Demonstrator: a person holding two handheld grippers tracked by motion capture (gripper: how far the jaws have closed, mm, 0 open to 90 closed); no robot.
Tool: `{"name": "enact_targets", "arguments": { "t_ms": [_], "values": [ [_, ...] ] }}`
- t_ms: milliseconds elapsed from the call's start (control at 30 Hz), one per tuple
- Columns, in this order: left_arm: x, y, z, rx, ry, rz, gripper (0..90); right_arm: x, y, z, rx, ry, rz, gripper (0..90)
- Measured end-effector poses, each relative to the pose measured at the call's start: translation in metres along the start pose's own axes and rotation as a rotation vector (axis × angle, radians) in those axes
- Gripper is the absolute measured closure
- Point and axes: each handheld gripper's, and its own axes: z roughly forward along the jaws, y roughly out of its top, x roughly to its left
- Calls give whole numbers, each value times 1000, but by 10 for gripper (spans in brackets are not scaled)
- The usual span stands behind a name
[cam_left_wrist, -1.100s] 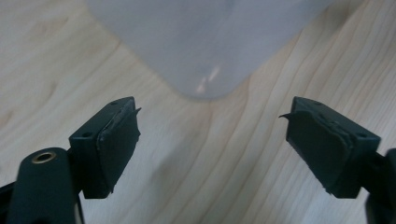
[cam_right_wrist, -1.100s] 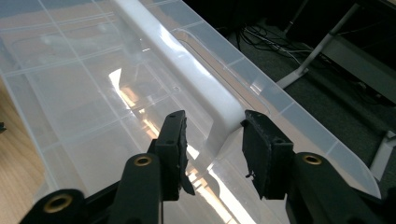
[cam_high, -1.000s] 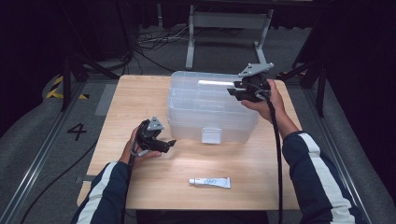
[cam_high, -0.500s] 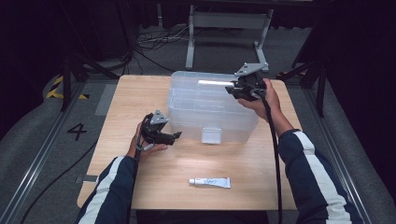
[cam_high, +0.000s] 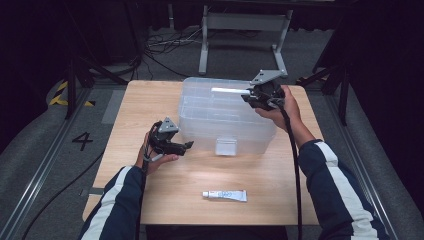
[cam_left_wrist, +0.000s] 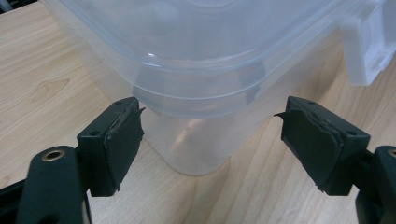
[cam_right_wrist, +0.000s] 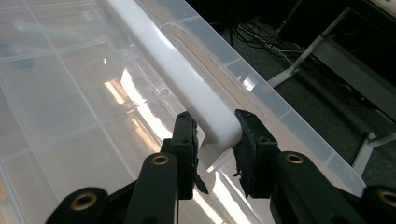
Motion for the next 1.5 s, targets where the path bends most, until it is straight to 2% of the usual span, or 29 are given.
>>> {"name": "enact_targets", "arguments": {
  "t_ms": [100, 233, 367, 467, 533, 633, 733, 800, 867, 1167, 1333, 1500],
  "values": [
    [-5, -2, -5, 11, -7, 5, 211, 2, 1, -3, 10, 14, -7, 708],
    [-11, -4, -13, 3, -6, 22, 215, 6, -1, -6, 8, 22, -19, 709],
    [-17, -7, -19, -10, -6, 23, 223, 11, -3, -11, 0, 18, -29, 710],
    [-17, -8, -21, -14, -4, 18, 252, 14, -5, -15, -2, 12, -34, 714],
    [-16, -8, -22, -11, -11, 25, 265, 13, -6, -17, -5, 29, -31, 715],
    [-15, -11, -27, -2, -22, 69, 292, 11, -5, -17, -1, 40, -26, 715],
    [-11, -14, -36, -15, -17, 65, 307, 7, -4, -16, -1, 53, -17, 715],
    [-9, -16, -39, -19, -17, 48, 307, 6, -4, -16, 1, 60, -5, 715],
    [-9, -16, -42, -21, 6, 44, 303, 4, -2, -16, -2, 61, -4, 715],
    [-11, -13, -52, -59, 8, 38, 326, -5, 7, -15, 7, 60, 17, 713],
    [-10, -10, -60, -95, 9, 30, 382, -7, 8, -15, 11, 62, 26, 712],
    [-13, -3, -65, -139, -15, 34, 516, -10, 11, -15, 15, 61, 34, 711]
  ]
}}
